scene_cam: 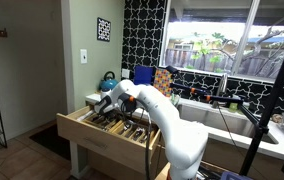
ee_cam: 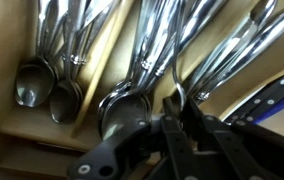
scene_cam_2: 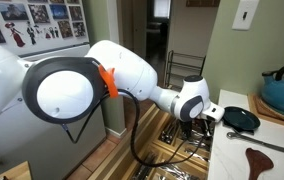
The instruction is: Pick up a silver tablespoon from the drawer and put it on the kitchen counter
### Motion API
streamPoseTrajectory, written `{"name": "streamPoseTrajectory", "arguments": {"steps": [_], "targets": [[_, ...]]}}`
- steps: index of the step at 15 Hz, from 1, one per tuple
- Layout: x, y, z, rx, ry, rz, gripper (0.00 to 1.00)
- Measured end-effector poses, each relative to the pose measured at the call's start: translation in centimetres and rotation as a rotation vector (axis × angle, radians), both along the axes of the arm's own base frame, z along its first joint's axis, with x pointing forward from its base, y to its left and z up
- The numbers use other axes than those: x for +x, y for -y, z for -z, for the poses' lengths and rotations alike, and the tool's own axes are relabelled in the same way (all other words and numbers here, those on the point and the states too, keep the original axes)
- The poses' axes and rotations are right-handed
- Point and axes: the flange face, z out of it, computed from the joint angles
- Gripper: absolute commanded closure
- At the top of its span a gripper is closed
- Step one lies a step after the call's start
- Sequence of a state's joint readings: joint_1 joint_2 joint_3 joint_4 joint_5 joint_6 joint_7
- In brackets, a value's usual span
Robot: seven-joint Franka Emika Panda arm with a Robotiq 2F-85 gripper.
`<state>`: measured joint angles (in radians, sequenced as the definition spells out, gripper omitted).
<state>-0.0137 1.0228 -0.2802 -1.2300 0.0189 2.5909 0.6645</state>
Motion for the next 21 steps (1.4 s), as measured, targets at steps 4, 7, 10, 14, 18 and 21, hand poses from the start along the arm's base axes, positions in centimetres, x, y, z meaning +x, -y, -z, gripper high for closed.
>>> {"name": "streamPoseTrajectory", "arguments": {"steps": [4,7,10,14,18,21], "targets": [[0.3,-0.7,-0.4,-0.005,0.023,-0.012,0.98],[0.4,-0.8,-0.9,-0.009,0.026,-0.011,0.98],[0.3,-0.7,-2.4,-0.02,0.021,0.024,0.98],[-0.6,-1.3,-5.3,-0.03,-0.065,0.095,0.98],[-2.1,-2.2,-7.5,-0.014,-0.229,0.132,0.98],[-3.4,-3.6,-7.9,0.005,-0.36,0.135,0.98]]}}
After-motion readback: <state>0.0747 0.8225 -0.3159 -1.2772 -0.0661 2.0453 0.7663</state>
